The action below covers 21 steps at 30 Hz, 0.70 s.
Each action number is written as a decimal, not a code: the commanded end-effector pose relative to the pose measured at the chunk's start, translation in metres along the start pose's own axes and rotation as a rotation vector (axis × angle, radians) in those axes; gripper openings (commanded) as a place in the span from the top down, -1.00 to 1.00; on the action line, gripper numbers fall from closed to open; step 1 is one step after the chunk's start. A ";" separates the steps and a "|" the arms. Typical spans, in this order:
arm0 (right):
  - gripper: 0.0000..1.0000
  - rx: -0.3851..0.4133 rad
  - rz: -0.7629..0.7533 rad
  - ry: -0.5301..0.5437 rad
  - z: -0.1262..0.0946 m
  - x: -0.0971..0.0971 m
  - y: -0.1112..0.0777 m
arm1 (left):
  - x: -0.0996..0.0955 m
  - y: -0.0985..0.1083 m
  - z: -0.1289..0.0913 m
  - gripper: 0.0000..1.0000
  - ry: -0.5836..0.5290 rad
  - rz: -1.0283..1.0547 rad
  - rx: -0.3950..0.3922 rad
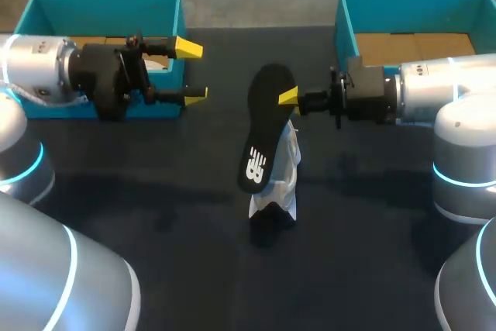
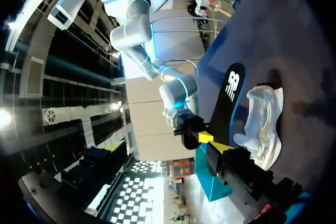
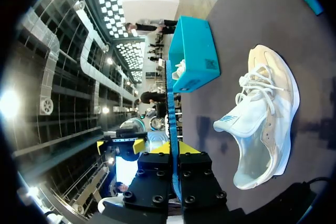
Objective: Take the shoe out of the shoebox, open the shoe tongue, remove and reinsert the insole, then place the shoe into the shoebox
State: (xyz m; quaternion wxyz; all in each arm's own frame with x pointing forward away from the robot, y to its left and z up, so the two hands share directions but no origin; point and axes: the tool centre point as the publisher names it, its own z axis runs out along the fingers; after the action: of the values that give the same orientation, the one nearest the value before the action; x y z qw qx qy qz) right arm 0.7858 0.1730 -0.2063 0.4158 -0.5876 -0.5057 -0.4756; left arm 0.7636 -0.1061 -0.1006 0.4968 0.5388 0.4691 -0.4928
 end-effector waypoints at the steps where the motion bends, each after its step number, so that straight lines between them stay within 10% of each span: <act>1: 1.00 -0.002 0.000 0.000 0.001 0.000 0.000 | -0.003 0.008 0.000 -1.00 0.020 0.001 0.034; 21: 1.00 -0.004 0.000 -0.002 0.001 0.001 0.000 | 0.018 0.022 -0.001 -1.00 0.025 0.021 0.017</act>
State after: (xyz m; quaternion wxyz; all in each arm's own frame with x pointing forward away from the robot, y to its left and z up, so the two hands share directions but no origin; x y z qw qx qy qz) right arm 0.7859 0.1730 -0.2063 0.4157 -0.5876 -0.5057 -0.4757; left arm 0.7796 -0.1029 -0.1102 0.4918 0.5512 0.4701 -0.4830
